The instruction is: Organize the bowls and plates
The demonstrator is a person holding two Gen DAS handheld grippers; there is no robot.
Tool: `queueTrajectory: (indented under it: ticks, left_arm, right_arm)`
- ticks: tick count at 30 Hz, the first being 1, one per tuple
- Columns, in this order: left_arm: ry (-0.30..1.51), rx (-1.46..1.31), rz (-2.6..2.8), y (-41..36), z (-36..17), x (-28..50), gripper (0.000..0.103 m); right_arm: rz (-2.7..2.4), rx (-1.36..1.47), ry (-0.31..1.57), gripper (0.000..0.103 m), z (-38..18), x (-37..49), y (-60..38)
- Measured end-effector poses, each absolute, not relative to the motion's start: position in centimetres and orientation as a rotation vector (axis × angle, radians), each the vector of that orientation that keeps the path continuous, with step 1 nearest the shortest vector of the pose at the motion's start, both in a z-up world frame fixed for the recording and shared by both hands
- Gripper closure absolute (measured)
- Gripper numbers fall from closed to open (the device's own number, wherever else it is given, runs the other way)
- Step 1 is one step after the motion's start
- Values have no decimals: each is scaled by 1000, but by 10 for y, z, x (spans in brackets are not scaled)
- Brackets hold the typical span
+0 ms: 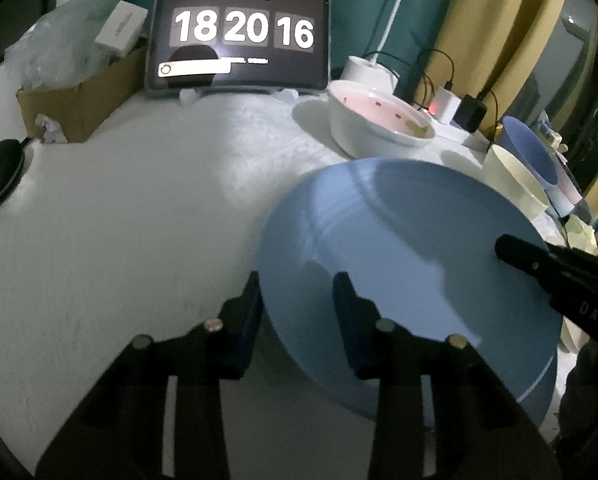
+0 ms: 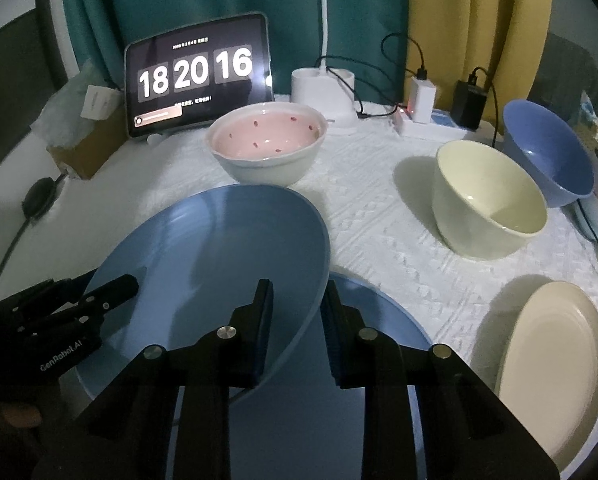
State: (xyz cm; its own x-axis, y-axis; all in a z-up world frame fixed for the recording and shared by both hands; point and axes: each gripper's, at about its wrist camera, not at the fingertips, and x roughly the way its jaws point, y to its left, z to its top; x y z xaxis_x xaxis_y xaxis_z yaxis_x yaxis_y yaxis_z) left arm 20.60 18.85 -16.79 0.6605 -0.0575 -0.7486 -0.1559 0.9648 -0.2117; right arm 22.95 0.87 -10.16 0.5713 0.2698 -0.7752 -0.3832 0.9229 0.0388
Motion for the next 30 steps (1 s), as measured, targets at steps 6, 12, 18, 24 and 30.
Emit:
queueTrajectory:
  ticks: [6, 12, 18, 24, 30]
  left_arm:
    - [848, -266, 42, 180, -162, 197, 67]
    - [820, -238, 31, 164, -148, 191, 67]
    - [807, -212, 16, 146, -138, 188, 67]
    - [794, -184, -2, 124, -129, 186, 67]
    - [792, -154, -18, 100, -124, 185, 67]
  right_arm:
    - [378, -132, 859, 79, -93, 222, -1]
    - [370, -103, 846, 80, -87, 215, -18]
    - [356, -78, 829, 80, -82, 209, -36]
    - [337, -49, 815, 80, -79, 204, -59]
    - [324, -23, 802, 80, -76, 199, -83]
